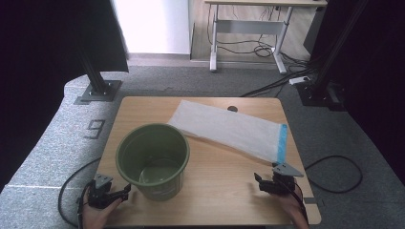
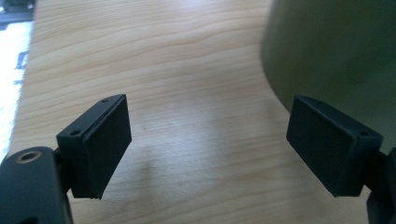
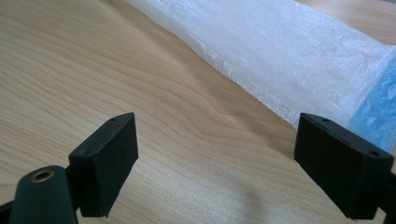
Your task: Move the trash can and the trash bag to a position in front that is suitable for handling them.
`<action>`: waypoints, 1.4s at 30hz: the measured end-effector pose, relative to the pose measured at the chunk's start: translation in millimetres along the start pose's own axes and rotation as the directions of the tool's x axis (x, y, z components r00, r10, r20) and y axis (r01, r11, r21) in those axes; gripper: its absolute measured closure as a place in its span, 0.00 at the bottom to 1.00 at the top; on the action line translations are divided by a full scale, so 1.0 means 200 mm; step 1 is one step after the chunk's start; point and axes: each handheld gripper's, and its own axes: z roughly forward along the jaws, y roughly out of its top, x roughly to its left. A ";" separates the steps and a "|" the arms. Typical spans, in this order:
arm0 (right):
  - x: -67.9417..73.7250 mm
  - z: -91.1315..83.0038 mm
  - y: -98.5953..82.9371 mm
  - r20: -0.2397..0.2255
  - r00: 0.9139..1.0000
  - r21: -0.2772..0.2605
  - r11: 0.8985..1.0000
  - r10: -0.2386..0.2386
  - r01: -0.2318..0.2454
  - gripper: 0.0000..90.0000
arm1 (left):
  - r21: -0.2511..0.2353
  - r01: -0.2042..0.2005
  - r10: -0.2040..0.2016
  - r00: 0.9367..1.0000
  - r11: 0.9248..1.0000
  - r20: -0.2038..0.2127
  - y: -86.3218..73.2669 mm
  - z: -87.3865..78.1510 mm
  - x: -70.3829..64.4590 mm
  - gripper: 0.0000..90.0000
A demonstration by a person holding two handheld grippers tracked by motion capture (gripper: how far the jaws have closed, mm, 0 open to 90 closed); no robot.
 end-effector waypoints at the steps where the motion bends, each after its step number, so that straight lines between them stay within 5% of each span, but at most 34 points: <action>1: 0.00 0.00 0.00 0.003 1.000 -0.001 1.000 -0.011 0.011 0.15 | -0.003 -0.013 0.013 1.000 1.000 0.009 0.00 -0.01 0.00 0.15; 9: 0.00 -0.01 0.02 0.016 0.999 -0.016 0.999 -0.029 0.029 0.15 | -0.025 -0.090 0.092 0.993 0.996 0.079 0.01 -0.07 -0.07 0.16; 14: -0.03 0.00 0.03 -0.004 1.000 -0.034 0.999 -0.008 0.008 0.15 | -0.082 -0.151 0.165 0.968 0.985 0.188 0.02 -0.13 -0.12 0.16; 15: -0.03 0.00 0.03 -0.004 1.000 -0.034 0.999 -0.008 0.008 0.15 | -0.082 -0.151 0.165 0.968 0.985 0.188 0.02 -0.13 -0.12 0.16; 16: -0.04 0.00 0.04 -0.025 1.000 -0.034 0.999 0.005 -0.005 0.15 | -0.102 -0.162 0.181 0.957 0.982 0.227 0.03 -0.13 -0.14 0.16; 17: -0.04 0.01 0.04 -0.027 1.000 -0.033 0.999 0.005 -0.006 0.15 | -0.102 -0.162 0.181 0.957 0.982 0.227 0.03 -0.13 -0.14 0.16; 18: -0.03 0.01 0.04 -0.026 1.000 -0.031 1.000 0.000 -0.001 0.15 | -0.113 -0.179 0.203 0.942 0.977 0.266 0.04 -0.12 -0.16 0.16; 22: -0.04 -0.01 0.03 -0.008 1.000 -0.040 0.999 0.020 -0.020 0.15 | -0.137 -0.220 0.253 0.912 0.966 0.323 0.08 -0.09 -0.23 0.15; 23: -0.04 -0.01 0.03 -0.008 1.000 -0.040 0.999 0.020 -0.020 0.15 | -0.137 -0.220 0.253 0.912 0.966 0.323 0.08 -0.09 -0.23 0.15; 24: -0.05 -0.02 0.03 -0.009 0.999 -0.048 0.998 0.037 -0.038 0.15 | -0.144 -0.237 0.273 0.905 0.961 0.327 0.10 -0.08 -0.26 0.14; 29: -0.06 -0.01 0.03 -0.007 0.999 -0.040 0.998 0.038 -0.038 0.15 | -0.155 -0.258 0.296 0.898 0.954 0.327 0.14 -0.05 -0.30 0.15; 37: -0.03 0.00 0.04 -0.036 0.999 -0.034 0.999 0.012 -0.013 0.15 | -0.153 -0.297 0.330 0.895 0.943 0.299 0.19 0.00 -0.39 0.16; 42: -0.02 0.01 0.04 -0.058 0.998 -0.040 0.999 0.026 -0.028 0.15 | -0.151 -0.319 0.351 0.878 0.936 0.326 0.25 0.06 -0.45 0.16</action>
